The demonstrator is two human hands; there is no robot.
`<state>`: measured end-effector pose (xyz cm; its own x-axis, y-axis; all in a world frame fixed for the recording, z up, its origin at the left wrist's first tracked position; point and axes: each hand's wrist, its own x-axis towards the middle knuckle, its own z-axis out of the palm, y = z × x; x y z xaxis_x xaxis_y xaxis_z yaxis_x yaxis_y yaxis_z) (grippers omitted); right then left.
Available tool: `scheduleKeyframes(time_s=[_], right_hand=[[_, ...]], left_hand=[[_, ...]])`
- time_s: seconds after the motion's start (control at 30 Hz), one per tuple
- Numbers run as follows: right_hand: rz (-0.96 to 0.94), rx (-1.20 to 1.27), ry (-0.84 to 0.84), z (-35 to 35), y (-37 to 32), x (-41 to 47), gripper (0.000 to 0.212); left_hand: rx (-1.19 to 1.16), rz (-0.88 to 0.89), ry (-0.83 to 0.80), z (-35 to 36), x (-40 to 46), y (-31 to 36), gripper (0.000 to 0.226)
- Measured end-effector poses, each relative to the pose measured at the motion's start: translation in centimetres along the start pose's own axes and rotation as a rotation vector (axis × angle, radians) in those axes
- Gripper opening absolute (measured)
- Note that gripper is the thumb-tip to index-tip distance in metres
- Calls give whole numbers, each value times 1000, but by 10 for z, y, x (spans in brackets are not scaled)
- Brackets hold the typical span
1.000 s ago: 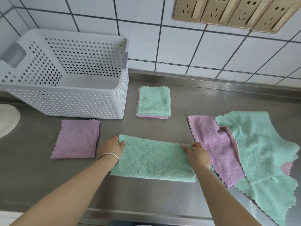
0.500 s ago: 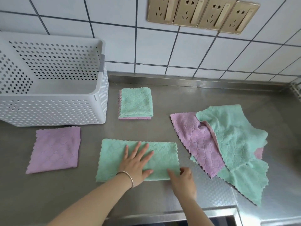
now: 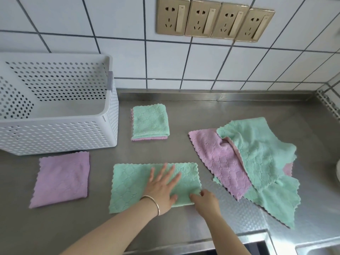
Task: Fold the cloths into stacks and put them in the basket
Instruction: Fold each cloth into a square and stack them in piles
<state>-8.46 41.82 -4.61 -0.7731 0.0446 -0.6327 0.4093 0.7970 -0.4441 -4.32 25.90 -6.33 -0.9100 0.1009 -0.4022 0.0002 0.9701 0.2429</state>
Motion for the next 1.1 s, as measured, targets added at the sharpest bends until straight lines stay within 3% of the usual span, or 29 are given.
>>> scheduleKeyframes(time_s=[0.1, 0.17, 0.27, 0.3, 0.4, 0.57, 0.67, 0.73, 0.83, 0.97, 1.1], right_hand=[[-77, 139, 76, 8, -3, -8, 19], [-136, 180, 150, 11, -4, -14, 21], [-331, 217, 248, 17, -11, -23, 24], [-426, 210, 289, 20, -14, -27, 26], [-738, 134, 371, 34, -27, -35, 8], [-1130, -136, 300, 67, -53, -47, 34], [-1324, -193, 202, 81, -60, -51, 27], [-1377, -216, 173, 88, -58, -51, 26], [-1346, -320, 193, 93, -54, -49, 50], [-1202, -594, 180, 98, -49, -40, 82], [-1110, -730, 150, 104, -43, -32, 89]], left_hand=[[-64, 172, -49, 4, 1, 15, 56], [-306, 71, -15, 3, 3, 21, 50], [-934, -245, 216, -23, -4, 24, 44], [-1024, -323, 249, -33, -6, 22, 44], [-1077, -405, 206, -56, -15, 9, 40], [-1134, -552, 245, -60, -28, -24, 46], [-1120, -659, 282, -54, -38, -47, 40], [-1139, -689, 291, -47, -44, -61, 35], [-1189, -717, 309, -27, -49, -86, 25], [-1142, -757, 270, -7, -54, -104, 43], [-1159, -739, 373, -5, -58, -104, 53]])
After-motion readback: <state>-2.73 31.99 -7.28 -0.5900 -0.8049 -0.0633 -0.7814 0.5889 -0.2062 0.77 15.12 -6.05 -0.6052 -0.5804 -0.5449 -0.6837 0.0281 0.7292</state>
